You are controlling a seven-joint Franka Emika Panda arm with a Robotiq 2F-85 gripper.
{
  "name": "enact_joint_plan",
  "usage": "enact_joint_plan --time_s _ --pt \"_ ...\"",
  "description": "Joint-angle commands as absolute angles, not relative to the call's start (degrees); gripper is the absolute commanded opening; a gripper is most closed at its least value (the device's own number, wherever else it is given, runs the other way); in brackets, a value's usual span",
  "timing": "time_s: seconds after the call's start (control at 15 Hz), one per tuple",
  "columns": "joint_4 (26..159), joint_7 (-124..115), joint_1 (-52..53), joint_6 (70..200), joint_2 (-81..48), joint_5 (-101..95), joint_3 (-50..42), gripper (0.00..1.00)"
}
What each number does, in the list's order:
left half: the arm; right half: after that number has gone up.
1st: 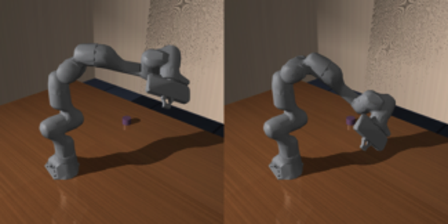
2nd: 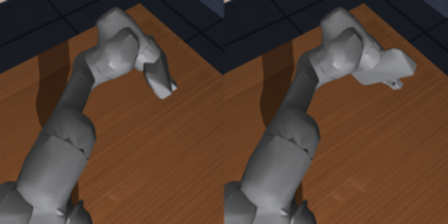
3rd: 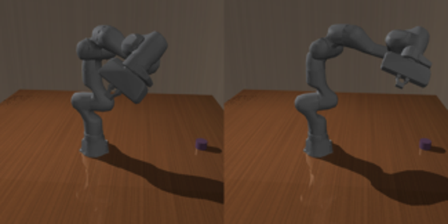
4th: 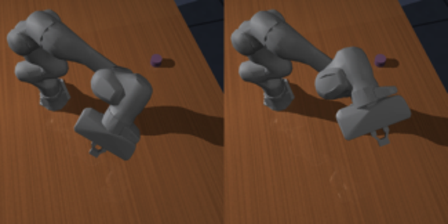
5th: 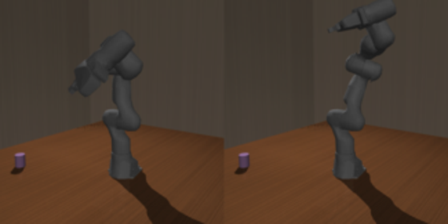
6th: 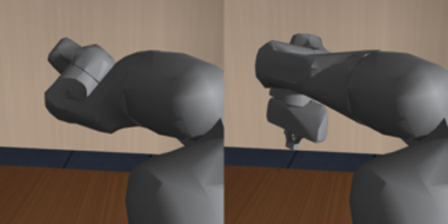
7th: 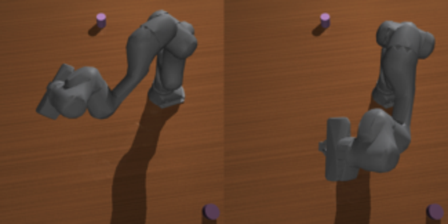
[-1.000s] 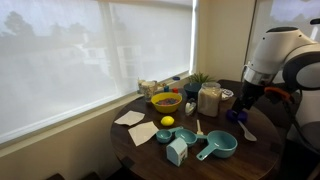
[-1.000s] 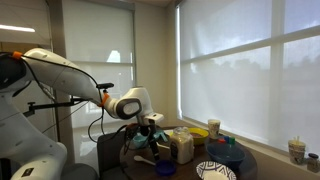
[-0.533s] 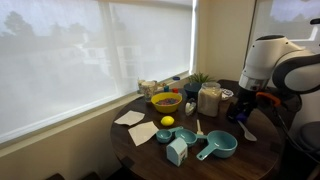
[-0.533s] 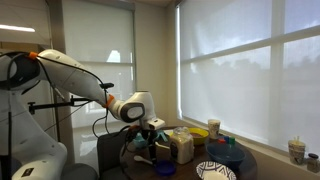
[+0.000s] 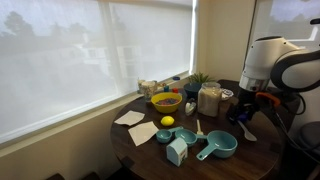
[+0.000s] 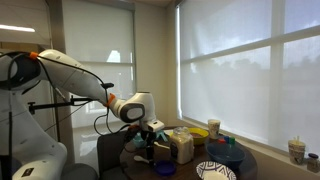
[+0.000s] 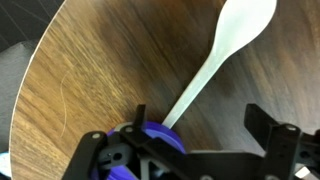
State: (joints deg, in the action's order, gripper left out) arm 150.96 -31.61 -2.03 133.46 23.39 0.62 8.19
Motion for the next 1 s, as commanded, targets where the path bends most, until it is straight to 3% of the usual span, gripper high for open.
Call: enact_joint_plan --time_s 0.0,0.13,0.2,0.27,0.4,0.93 --pt "148.71 -32.55 -1.38 130.53 22.0 4.45 8.01 1.0" --pt "148.59 -33.68 -1.96 130.15 21.52 4.19 8.47 1.0" --pt "148.59 -34.04 -1.98 130.18 21.23 4.44 8.36 0.94" --pt "148.74 -34.84 -2.23 130.61 21.04 4.03 8.53 0.73" --pt "148.75 -36.0 -2.34 130.74 20.49 3.9 8.44 0.68" --pt "148.11 -39.56 -2.43 130.31 20.26 3.25 8.51 0.12"
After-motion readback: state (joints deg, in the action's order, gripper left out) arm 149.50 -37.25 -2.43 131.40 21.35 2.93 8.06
